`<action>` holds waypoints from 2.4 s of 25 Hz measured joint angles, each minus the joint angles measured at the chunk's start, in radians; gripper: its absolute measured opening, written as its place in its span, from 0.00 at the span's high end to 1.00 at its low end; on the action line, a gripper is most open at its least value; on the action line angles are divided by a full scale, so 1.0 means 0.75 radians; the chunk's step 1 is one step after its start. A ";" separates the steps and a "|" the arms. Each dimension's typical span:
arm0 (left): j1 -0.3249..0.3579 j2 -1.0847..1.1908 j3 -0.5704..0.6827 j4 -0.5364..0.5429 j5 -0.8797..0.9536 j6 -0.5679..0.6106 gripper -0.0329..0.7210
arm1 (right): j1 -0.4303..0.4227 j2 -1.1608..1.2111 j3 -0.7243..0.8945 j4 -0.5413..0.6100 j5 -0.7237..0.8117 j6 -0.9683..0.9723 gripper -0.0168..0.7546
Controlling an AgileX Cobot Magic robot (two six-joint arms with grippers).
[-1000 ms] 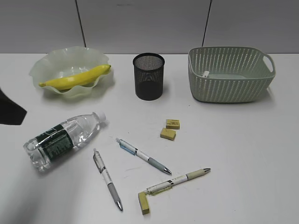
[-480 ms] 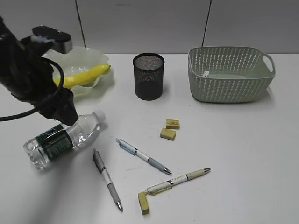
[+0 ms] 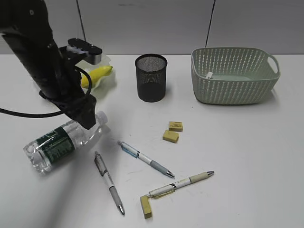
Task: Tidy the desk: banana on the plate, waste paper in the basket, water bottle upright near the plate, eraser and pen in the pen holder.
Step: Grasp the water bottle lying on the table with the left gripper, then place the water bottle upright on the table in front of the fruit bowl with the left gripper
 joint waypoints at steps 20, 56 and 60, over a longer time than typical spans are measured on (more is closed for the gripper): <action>0.000 0.173 -0.018 0.101 -0.039 0.000 0.15 | 0.000 0.000 0.000 0.000 0.000 0.000 0.22; 0.000 -0.098 0.046 -0.001 -0.026 -0.005 0.30 | 0.000 -0.001 0.000 -0.001 0.000 0.000 0.22; 0.001 -0.282 0.198 -0.008 -0.159 -0.010 0.30 | 0.000 -0.001 0.000 -0.003 0.000 0.000 0.22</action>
